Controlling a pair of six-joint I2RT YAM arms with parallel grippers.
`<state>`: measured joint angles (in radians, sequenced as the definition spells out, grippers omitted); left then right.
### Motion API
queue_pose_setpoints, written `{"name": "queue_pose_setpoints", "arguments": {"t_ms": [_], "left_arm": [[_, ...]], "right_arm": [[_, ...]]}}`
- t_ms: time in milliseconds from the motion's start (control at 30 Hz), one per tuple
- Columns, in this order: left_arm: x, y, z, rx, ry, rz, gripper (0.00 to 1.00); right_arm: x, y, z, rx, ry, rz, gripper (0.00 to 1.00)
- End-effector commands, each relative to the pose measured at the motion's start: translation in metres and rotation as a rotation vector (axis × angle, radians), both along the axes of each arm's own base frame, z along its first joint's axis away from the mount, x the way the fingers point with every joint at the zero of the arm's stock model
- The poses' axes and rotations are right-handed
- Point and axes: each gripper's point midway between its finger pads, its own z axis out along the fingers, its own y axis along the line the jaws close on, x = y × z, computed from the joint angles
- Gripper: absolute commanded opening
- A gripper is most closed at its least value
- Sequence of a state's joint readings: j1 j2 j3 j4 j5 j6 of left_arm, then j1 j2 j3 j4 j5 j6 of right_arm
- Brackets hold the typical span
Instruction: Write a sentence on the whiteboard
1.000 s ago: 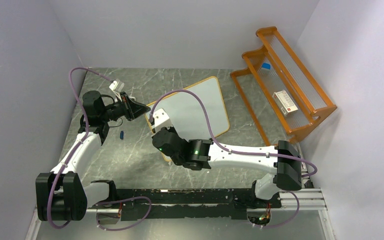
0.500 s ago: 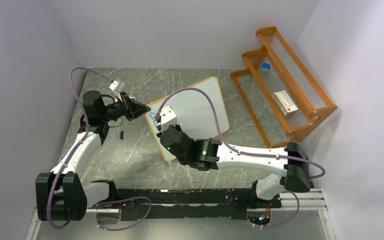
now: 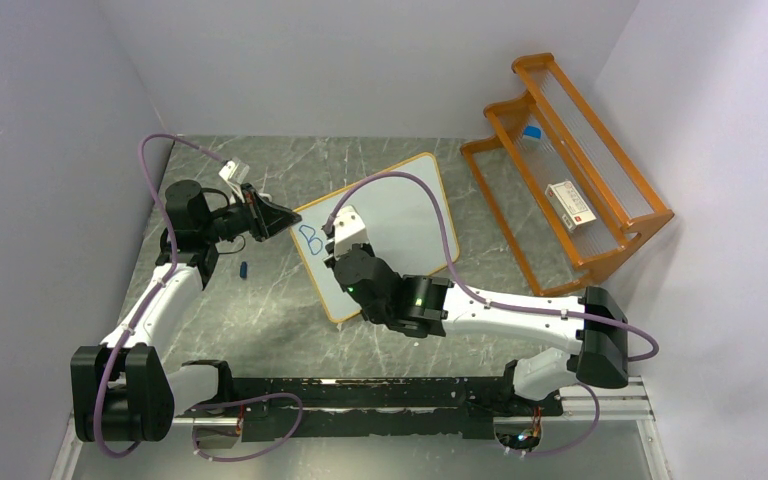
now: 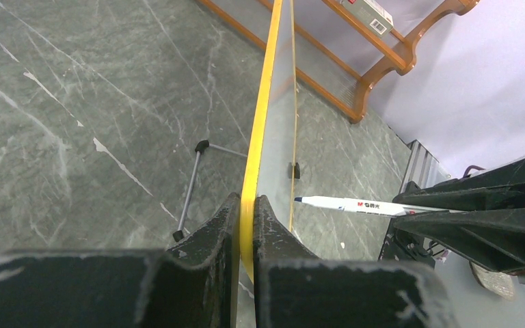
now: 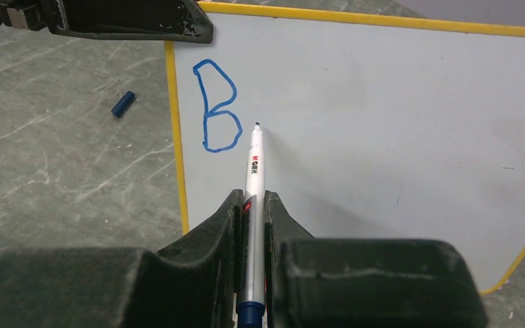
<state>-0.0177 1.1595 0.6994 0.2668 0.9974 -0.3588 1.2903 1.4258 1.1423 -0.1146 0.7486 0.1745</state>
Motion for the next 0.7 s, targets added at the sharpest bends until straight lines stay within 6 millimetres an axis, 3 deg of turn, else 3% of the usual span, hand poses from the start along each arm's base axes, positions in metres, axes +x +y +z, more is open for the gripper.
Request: {"name": "queue_pose_setpoints", "arguments": {"t_ms": [0,667], "left_arm": [[-0.006,-0.004,-0.024,0.030,0.081,-0.015,0.05],[-0.006,-0.004,-0.024,0.028,0.084,-0.020,0.05]], "right_arm": [[0.002,0.001,0.010,0.047,-0.019,0.005,0.00],[0.009,0.014,0.007,0.040,-0.035,0.008,0.00]]}}
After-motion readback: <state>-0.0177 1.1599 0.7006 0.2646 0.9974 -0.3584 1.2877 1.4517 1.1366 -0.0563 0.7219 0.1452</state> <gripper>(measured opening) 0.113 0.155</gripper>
